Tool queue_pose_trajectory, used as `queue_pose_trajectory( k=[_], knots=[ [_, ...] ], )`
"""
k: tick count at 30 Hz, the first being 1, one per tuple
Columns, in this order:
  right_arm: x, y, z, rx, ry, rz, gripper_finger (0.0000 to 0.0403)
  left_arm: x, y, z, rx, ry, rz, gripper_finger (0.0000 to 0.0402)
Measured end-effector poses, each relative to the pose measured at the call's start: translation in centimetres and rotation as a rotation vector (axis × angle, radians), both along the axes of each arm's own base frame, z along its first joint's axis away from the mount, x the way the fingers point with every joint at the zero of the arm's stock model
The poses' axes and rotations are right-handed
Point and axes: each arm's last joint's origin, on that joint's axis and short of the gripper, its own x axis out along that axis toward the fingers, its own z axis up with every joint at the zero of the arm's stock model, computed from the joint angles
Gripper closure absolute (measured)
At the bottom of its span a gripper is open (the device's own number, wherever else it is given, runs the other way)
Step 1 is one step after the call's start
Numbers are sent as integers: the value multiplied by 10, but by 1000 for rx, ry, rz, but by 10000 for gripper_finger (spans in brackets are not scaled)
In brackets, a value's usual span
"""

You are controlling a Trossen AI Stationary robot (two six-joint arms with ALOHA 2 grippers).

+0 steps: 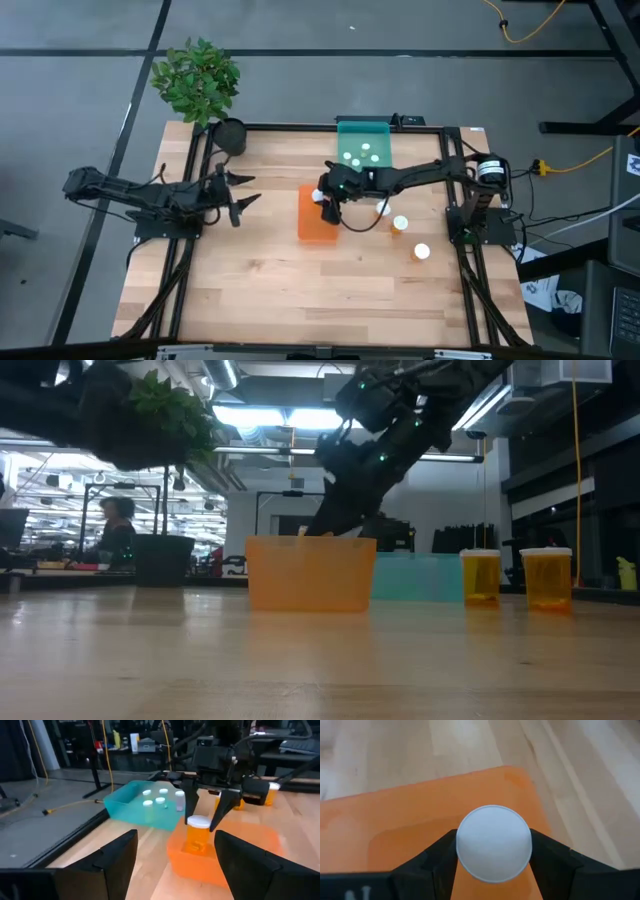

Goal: Pick and place medicine bottles into bin by pill shape (circle, oval)
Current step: Put the orange capsule bottle into the orange bin

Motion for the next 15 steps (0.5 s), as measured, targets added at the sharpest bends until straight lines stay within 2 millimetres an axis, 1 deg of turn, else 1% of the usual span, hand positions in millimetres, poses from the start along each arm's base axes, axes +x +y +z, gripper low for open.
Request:
queue_pose_trajectory(
  k=[3, 6, 8, 12, 15],
  knots=[
    [3, -1, -9, 2, 12, 0, 191, 0, 2, -8, 5, -22, 20, 145],
    [5, -1, -15, 1, 23, 3, 191, -1, 4, -10, -3, -49, 31, 145],
    [5, -1, -18, 0, 27, 3, 191, 0, 5, -11, -8, -53, 5, 145],
    [8, -2, -20, -2, 11, 1, 191, 1, 3, -11, -21, -52, -107, 145],
    [8, -4, -21, 0, 11, -3, 191, 1, 4, -11, -26, -52, -139, 145]
  ],
)
